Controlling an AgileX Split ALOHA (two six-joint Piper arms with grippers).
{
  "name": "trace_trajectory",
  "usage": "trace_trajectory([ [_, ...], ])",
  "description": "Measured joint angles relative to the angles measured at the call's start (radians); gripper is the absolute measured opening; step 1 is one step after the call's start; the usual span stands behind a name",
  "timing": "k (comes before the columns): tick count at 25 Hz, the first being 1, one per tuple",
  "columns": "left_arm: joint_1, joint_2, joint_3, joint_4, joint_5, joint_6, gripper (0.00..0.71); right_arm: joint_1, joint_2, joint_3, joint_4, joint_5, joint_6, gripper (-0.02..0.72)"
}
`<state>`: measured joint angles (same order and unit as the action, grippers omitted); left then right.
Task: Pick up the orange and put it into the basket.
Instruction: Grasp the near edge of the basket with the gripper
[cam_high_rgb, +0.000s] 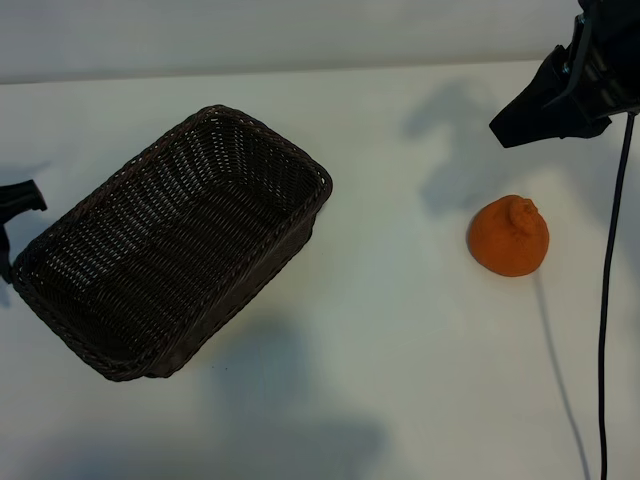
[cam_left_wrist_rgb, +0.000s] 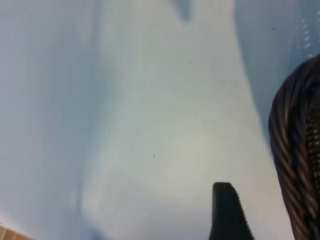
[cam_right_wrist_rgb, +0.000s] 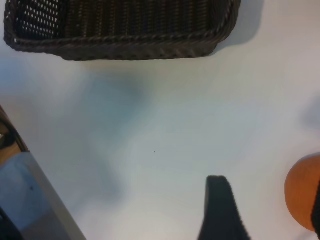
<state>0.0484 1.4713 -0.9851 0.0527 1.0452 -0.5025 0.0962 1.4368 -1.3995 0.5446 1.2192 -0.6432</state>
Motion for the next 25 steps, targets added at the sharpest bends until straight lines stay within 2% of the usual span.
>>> trace_trajectory([
  [17,0.000,0.041,0.143,-0.099,-0.198,-0.023,0.454,0.000,0.000,0.000,0.000,0.000,-0.001,0.433],
  [25,0.000,0.071,0.159,-0.125,-0.242,-0.023,0.454,0.000,0.000,0.000,0.000,0.000,-0.001,0.433],
])
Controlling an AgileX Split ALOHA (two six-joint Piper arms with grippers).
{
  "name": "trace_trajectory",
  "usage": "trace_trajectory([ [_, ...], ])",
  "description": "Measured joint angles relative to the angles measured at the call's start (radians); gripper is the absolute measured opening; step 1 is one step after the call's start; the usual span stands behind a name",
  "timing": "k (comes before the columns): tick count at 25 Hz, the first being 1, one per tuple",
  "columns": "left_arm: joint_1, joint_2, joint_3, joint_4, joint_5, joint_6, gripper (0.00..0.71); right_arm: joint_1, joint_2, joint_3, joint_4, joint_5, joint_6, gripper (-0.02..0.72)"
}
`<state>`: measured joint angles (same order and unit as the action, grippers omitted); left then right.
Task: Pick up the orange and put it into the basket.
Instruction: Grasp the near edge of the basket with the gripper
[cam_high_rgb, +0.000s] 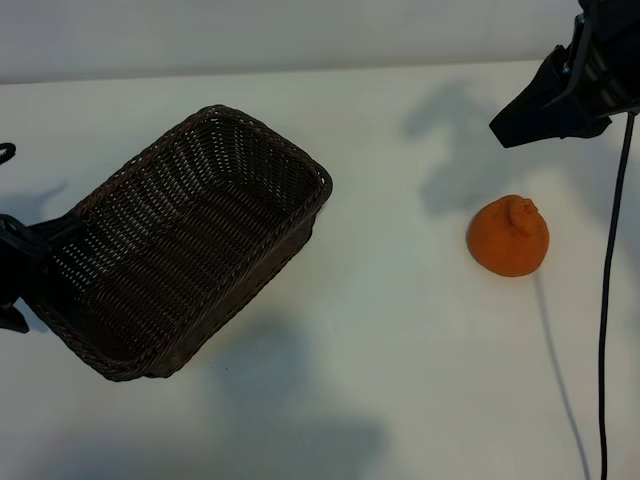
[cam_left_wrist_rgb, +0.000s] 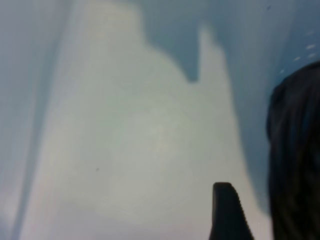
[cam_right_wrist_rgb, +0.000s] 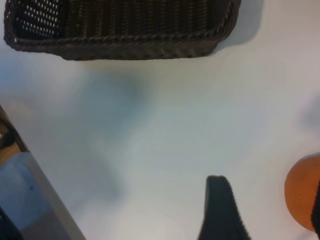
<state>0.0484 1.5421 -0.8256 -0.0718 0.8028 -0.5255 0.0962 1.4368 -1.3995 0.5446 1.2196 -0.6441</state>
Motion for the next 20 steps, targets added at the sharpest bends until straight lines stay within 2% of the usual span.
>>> trace_trajectory([
  [7,0.000,0.010,0.000,-0.029,-0.038,0.000,0.454,0.000,0.000,0.000,0.000,0.000,0.000,0.433],
  [17,0.000,0.120,0.000,-0.072,-0.073,0.026,0.452,0.000,0.000,0.000,0.000,0.000,0.000,0.433],
  [18,0.000,0.126,0.000,-0.077,-0.083,0.036,0.443,0.000,0.000,0.000,0.000,0.000,0.000,0.433],
  [20,0.000,0.139,0.000,-0.083,-0.090,0.059,0.377,0.000,0.000,0.000,0.000,0.000,0.000,0.433],
])
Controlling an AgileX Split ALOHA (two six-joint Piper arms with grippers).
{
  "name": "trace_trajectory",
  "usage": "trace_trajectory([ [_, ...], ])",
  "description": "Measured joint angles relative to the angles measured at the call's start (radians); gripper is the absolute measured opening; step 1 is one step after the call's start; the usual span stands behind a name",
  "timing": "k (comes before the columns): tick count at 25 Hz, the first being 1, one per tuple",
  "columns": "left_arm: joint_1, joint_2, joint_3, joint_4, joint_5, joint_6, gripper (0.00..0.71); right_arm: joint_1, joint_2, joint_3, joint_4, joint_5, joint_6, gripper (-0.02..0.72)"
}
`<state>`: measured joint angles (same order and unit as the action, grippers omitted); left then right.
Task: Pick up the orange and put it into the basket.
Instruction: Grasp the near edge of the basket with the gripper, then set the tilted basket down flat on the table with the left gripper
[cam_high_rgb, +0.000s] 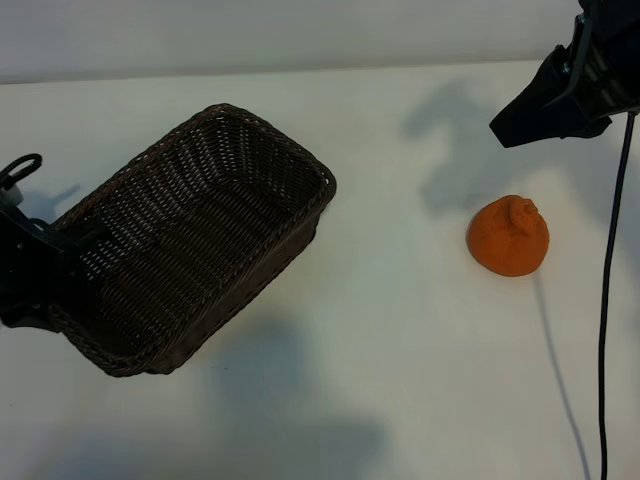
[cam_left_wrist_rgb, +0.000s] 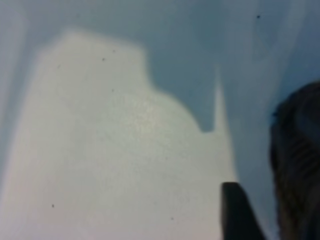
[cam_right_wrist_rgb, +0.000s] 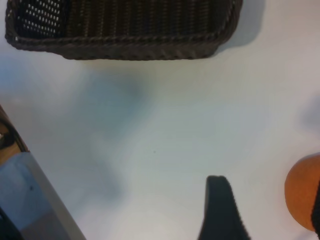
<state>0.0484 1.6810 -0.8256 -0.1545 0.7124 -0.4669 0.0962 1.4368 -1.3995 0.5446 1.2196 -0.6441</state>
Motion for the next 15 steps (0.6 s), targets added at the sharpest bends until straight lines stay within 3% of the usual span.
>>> trace_trajectory([
  [2,0.000,0.001,0.000,-0.018,-0.009,0.012,0.255,0.000,0.000,0.000,0.000,0.001,-0.002,0.433],
  [3,0.000,0.001,-0.003,-0.033,-0.016,0.019,0.228,0.000,0.000,0.000,0.000,0.001,-0.004,0.433],
  [9,0.001,0.001,-0.025,-0.044,0.027,0.058,0.205,0.000,0.000,0.000,0.000,0.001,-0.010,0.433],
  [15,0.064,0.001,-0.111,-0.038,0.168,0.139,0.178,0.000,0.000,0.000,0.000,0.001,-0.011,0.433],
])
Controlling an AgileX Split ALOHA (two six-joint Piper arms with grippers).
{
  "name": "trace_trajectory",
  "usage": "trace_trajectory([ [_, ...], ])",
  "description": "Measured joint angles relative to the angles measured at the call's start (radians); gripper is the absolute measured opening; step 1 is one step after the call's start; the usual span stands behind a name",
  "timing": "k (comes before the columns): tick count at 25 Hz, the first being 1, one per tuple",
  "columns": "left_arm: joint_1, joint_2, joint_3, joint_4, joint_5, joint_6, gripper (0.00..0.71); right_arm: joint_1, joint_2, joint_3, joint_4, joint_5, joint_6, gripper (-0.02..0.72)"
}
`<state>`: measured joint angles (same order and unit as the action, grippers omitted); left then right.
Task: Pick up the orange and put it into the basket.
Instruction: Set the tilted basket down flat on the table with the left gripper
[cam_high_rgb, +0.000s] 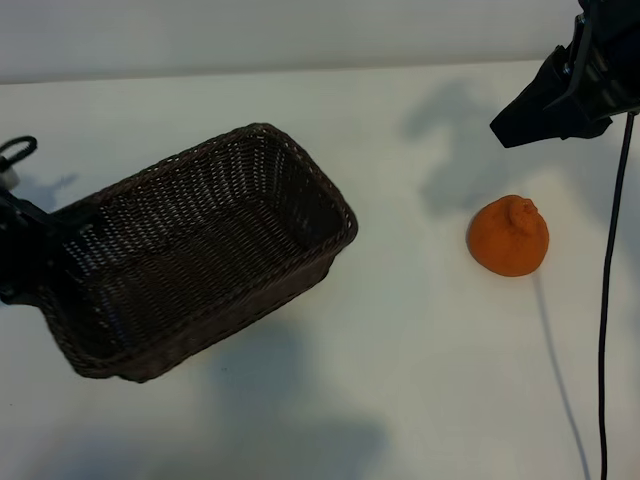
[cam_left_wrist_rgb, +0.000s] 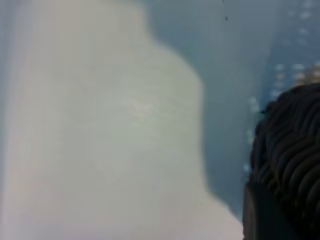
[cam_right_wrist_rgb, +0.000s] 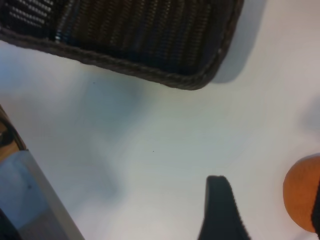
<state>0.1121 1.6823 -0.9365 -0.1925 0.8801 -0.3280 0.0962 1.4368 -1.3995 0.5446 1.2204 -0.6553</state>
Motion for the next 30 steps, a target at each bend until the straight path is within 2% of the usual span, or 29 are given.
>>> trace_trajectory([
  [12,0.013,0.002,-0.309,0.050,0.295,0.283,0.172,0.000,0.000,0.000,0.000,0.000,-0.001,0.433],
  [17,0.013,0.002,-0.386,0.029,0.295,0.328,0.172,0.000,0.000,0.000,0.000,0.000,-0.001,0.433],
  [26,0.013,0.035,-0.388,-0.095,0.295,0.447,0.171,0.000,0.000,0.000,0.000,0.000,-0.001,0.433],
  [30,-0.022,0.065,-0.394,-0.112,0.295,0.454,0.171,0.000,0.000,0.000,0.000,0.000,-0.001,0.433],
])
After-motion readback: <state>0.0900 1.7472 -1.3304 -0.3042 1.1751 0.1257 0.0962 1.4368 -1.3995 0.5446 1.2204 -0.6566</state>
